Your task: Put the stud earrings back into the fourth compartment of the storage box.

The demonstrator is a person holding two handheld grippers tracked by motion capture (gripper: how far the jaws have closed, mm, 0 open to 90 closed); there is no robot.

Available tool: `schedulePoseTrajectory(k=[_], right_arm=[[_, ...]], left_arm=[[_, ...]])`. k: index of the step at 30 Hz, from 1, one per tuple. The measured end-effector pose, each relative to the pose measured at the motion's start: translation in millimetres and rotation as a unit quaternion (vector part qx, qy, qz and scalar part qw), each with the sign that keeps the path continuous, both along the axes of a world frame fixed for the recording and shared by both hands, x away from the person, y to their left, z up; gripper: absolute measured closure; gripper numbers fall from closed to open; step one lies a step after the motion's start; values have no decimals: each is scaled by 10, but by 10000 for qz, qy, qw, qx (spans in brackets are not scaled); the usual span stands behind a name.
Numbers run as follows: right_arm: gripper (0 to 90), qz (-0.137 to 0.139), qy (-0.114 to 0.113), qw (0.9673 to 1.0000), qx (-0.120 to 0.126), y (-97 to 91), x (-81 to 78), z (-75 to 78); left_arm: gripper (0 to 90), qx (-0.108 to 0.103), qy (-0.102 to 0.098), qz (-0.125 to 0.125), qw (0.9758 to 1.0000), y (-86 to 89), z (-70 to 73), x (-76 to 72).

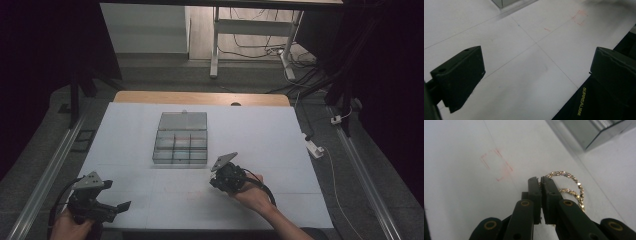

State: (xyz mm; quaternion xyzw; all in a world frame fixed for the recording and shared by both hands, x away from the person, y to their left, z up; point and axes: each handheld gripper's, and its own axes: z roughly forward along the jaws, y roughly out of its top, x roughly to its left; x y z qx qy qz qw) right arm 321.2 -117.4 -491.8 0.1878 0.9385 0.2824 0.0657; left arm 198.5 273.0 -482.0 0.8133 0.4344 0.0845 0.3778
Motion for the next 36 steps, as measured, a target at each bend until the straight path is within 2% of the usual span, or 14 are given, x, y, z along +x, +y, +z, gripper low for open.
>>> schedulePoseTrajectory(k=[4,9,18,22,30,36], right_arm=[[876,74,-43,9998,151,11,-11,77],[876,103,-20,9997,212,44,-20,125],[875,260,-31,9988,423,168,45,226],[875,270,12,9983,512,245,79,285],[875,383,-86,9964,746,455,165,390],[875,503,-105,9956,782,672,234,402]], left_arm=[[0,10,9,9,10000,-2,0,2],[0,9,13,12,10000,-2,0,3],[0,4,14,2,10000,-1,-1,3],[0,3,15,-3,10000,0,-1,3],[0,4,13,-9,10000,0,-1,3],[0,8,14,-17,10000,0,-2,3]])
